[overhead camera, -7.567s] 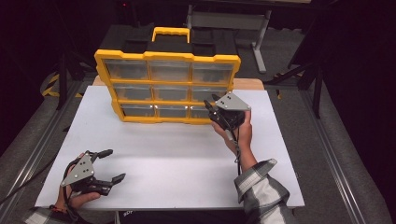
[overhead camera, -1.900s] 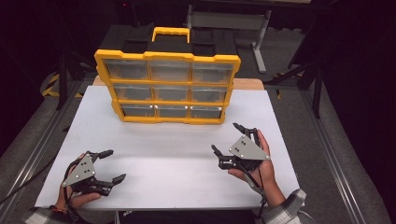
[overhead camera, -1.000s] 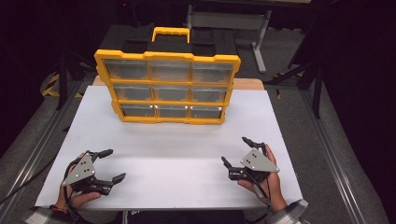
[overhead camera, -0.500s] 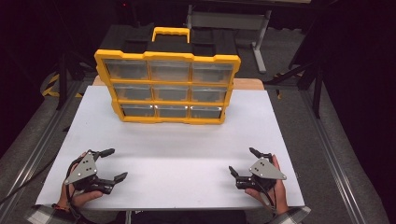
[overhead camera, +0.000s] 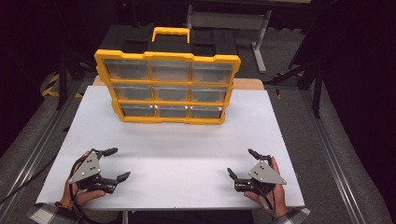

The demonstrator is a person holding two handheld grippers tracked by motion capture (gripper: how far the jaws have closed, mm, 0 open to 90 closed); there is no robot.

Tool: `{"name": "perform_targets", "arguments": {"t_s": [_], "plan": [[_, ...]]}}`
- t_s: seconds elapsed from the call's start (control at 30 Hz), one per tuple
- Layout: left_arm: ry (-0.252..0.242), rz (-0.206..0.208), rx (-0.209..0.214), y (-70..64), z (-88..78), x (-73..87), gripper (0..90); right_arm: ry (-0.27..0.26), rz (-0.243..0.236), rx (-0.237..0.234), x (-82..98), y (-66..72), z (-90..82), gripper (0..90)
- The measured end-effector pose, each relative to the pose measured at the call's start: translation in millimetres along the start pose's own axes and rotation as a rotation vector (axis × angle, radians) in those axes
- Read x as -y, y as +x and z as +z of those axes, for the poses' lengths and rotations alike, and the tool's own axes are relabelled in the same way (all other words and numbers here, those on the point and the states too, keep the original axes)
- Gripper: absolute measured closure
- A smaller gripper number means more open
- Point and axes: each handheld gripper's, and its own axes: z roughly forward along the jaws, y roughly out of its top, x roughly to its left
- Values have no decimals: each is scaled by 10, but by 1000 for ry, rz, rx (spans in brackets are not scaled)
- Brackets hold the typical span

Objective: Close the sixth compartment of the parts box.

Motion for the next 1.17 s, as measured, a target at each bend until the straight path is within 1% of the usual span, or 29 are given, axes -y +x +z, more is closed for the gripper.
{"name": "perform_targets", "arguments": {"t_s": [0.07,0.17,0.3,0.5,0.67,0.9,1.1,1.17], "plan": [[-5,-3,10,4,-4,9,99,-14,1,10,-19,6,-14,73],[-12,-7,14,2,-13,17,99,-14,13,8,-30,15,-7,72],[-10,-4,18,5,-18,22,98,-16,9,8,-47,33,8,72],[-9,-7,12,2,-10,18,98,-11,6,-8,-44,40,36,72],[-5,-2,14,-7,-1,15,99,-15,12,-6,-48,36,22,72],[-5,-11,13,13,-3,21,99,-18,17,-7,-57,46,26,74],[-7,-15,7,18,3,19,99,-20,14,-8,-55,48,33,75],[-1,-14,-1,21,6,18,99,-18,14,-7,-51,44,42,75]]}}
